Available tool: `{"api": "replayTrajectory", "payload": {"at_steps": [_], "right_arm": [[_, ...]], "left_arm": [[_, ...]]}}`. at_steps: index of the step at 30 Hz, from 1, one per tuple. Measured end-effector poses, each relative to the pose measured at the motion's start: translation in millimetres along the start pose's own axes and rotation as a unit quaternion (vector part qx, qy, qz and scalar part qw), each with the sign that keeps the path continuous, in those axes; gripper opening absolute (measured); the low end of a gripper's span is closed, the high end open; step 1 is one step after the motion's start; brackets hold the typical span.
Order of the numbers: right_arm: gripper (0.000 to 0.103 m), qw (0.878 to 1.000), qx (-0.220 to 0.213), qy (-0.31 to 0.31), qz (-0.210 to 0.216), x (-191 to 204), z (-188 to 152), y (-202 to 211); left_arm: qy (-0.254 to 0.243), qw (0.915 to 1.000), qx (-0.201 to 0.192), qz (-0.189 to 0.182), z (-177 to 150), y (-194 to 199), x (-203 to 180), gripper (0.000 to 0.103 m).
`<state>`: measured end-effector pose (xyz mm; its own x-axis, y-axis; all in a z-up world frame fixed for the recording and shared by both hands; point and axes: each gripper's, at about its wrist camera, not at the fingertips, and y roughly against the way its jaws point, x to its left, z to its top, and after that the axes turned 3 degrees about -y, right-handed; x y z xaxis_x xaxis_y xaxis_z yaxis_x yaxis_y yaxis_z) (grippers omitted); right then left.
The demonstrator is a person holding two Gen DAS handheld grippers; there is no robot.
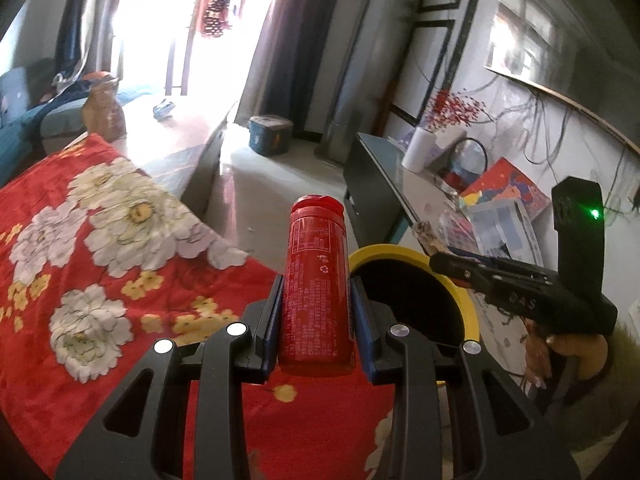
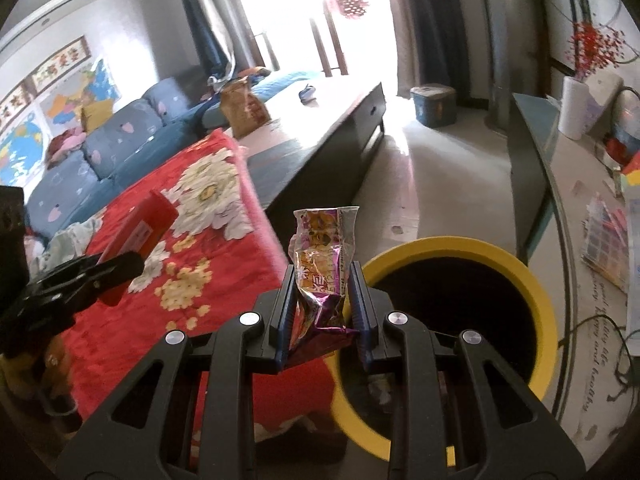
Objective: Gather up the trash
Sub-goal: 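Carry the red can and snack wrapper in both tools over the bin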
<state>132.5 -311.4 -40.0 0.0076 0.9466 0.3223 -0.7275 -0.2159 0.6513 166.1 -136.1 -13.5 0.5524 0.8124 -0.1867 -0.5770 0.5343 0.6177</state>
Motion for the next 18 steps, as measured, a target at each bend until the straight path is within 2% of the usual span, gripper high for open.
{"api": "replayTrajectory", "payload": {"at_steps": [18], "right_arm": [[0.02,0.996,0.001,-0.074,-0.055,-76,-12,1]], "left_arm": [[-0.071,0.9954,0.042,-0.048,-13,-46,-75,0.03]]}}
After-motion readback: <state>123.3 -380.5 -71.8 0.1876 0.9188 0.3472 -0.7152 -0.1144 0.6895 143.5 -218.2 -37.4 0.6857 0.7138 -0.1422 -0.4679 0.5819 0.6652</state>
